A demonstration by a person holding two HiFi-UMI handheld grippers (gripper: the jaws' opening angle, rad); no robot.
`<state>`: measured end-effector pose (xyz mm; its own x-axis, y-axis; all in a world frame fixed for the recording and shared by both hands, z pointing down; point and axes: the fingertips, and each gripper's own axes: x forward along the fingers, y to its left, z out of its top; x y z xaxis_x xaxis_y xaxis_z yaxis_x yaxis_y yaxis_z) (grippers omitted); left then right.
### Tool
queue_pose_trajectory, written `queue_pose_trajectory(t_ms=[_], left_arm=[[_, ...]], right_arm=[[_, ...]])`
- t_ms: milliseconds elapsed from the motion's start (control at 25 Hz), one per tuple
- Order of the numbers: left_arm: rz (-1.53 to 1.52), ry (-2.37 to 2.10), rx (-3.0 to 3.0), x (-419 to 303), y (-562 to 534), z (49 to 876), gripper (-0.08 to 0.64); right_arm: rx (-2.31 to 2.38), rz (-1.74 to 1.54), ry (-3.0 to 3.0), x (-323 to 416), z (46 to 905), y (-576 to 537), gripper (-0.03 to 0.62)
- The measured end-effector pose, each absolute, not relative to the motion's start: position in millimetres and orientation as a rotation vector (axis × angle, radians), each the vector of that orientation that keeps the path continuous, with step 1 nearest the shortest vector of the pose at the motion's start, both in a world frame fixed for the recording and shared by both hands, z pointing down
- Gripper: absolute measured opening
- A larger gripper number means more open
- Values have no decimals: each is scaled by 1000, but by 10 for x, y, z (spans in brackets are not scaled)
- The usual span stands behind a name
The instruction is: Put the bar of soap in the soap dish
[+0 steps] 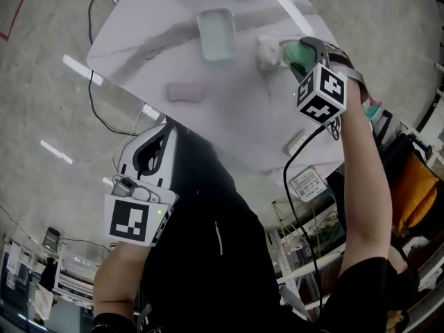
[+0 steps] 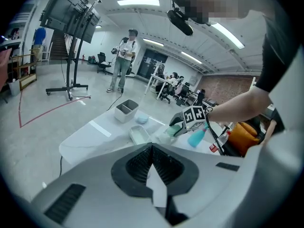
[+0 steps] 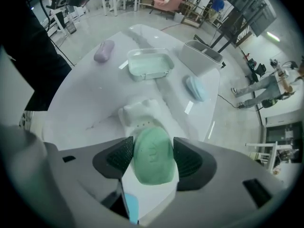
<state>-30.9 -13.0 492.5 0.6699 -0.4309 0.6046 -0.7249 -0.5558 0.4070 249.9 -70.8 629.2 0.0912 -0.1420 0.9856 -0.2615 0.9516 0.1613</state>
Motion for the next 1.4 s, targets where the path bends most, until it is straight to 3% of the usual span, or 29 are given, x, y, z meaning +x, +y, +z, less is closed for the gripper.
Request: queue_pose_trajectory(t_ms=[280, 400, 680, 760, 880, 1120, 1400], left_arm=[[583, -863, 2241, -293, -95, 4917, 8], [582, -850, 2252, -282, -69, 4915, 8], [578, -824, 2286, -268, 29, 4878, 8], [581, -815, 2297, -296, 72, 4888, 8], [567, -807, 2285, -346, 139, 4870, 8], [506, -881, 2265, -649, -8, 4554, 8], [380, -818, 2378, -655, -96, 3610, 8]], right_arm=[[495, 132, -1487, 2519, 6158, -650, 272], [580, 165, -1473, 2588, 6113, -613, 212], [677, 168, -1449, 2617, 6073, -616, 190], [708, 91, -1414, 2653, 6004, -628, 91], [767, 54, -1405, 2663, 5877, -584, 51], [1152, 234, -1555, 2451, 5038, -455, 21], [1441, 332, -1682, 2092, 3863, -57, 18]])
